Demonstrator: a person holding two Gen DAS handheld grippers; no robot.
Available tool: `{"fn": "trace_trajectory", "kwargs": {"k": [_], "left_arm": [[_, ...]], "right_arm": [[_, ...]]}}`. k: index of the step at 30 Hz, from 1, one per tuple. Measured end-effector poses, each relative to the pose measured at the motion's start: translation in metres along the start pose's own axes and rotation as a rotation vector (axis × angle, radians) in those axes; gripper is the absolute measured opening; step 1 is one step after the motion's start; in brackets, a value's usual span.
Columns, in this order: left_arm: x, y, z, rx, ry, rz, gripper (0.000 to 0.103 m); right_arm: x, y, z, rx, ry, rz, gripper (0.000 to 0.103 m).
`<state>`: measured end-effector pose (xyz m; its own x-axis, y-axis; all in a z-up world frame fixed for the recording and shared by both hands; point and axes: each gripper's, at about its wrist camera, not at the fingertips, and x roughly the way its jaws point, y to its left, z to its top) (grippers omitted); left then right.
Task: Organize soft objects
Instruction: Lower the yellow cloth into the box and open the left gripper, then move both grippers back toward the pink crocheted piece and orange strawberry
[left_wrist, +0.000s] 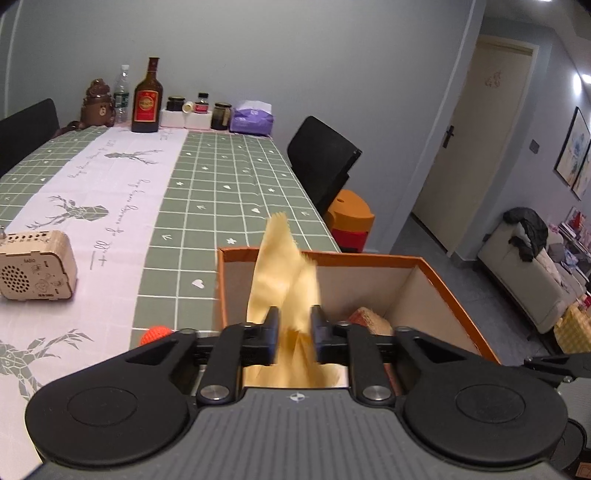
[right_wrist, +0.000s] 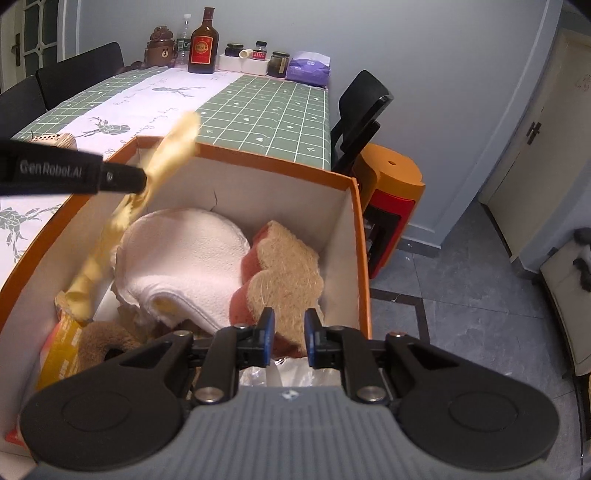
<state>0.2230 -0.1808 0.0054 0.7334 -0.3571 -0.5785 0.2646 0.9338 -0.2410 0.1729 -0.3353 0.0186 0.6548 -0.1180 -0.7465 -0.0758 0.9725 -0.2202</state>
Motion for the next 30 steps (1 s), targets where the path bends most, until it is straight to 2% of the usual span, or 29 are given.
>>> {"fn": "trace_trajectory", "kwargs": {"k": [2, 8, 12, 18, 20, 22, 24, 26, 30], "left_arm": [[-0.003, 0.002, 0.000, -0.015, -0.014, 0.012, 0.058], [-0.023, 0.008, 0.003, -0.047, -0.053, -0.007, 0.065], [-0.035, 0.007, 0.007, -0.015, -0.079, 0.007, 0.068], [-0.051, -0.005, 0.009, 0.083, -0.097, 0.032, 0.071], [-0.058, -0.008, 0.009, 0.103, -0.104, 0.015, 0.075], [-0.066, -0.011, 0.008, 0.125, -0.123, 0.000, 0.080], [-0.074, -0.014, 0.007, 0.151, -0.152, 0.002, 0.084], [-0.083, -0.017, 0.005, 0.175, -0.184, 0.006, 0.087], [-0.097, -0.017, 0.001, 0.179, -0.229, -0.010, 0.088]], "right_arm": [[0.000, 0.000, -0.001, 0.000, 0.000, 0.001, 0.014], [-0.002, 0.004, -0.003, -0.008, -0.002, -0.002, 0.016], [-0.007, 0.007, -0.003, 0.002, -0.014, -0.004, 0.020], [-0.024, 0.007, 0.001, 0.060, -0.077, -0.001, 0.049], [-0.030, 0.008, 0.003, 0.083, -0.094, -0.008, 0.074], [-0.036, 0.008, 0.003, 0.105, -0.116, -0.021, 0.082], [-0.041, 0.010, 0.004, 0.112, -0.120, -0.028, 0.082], [-0.047, 0.011, 0.004, 0.123, -0.127, -0.029, 0.091], [-0.061, 0.016, 0.004, 0.139, -0.153, -0.025, 0.097]]}}
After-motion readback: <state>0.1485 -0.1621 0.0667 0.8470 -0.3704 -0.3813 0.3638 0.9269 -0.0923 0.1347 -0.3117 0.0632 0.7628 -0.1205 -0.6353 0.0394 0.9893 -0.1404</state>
